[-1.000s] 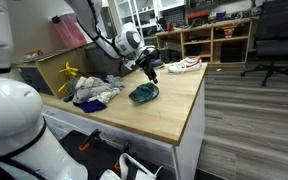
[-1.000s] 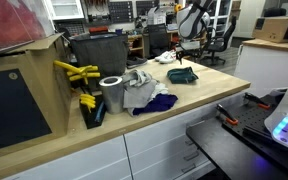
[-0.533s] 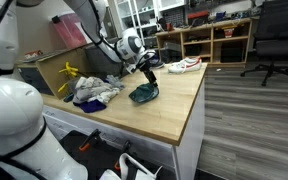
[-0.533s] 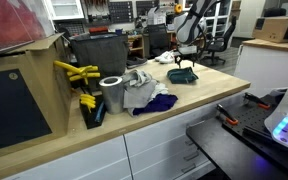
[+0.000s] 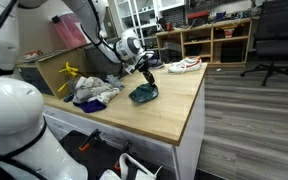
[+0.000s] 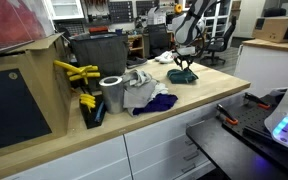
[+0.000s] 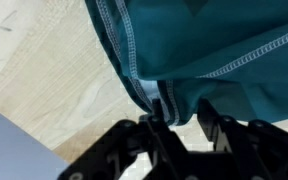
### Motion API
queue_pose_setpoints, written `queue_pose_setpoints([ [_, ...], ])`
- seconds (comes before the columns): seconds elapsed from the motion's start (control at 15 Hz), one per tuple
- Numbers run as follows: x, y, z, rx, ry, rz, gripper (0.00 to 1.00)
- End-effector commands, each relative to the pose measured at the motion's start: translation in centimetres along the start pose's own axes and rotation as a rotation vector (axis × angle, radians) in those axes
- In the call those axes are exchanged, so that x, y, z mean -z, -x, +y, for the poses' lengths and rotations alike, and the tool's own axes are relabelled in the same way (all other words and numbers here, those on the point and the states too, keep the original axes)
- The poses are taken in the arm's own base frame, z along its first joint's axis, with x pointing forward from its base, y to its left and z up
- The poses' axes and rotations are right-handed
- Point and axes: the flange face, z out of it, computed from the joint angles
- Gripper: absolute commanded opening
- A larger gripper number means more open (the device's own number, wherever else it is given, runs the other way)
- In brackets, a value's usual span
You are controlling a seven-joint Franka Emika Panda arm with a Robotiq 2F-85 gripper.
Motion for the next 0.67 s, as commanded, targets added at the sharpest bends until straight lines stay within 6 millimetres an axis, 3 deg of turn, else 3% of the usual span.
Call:
queue_pose_setpoints([
  [0.0, 0.6, -0.2, -0.2, -0.027, -0.006, 0.002, 0.12],
  [0.13, 1.3, -0.3, -0.4, -0.037, -0.021, 0.001, 0.0],
  [0.6, 5.1, -5.6, -0.1, -0.306, -0.129, -0.001, 0.0],
])
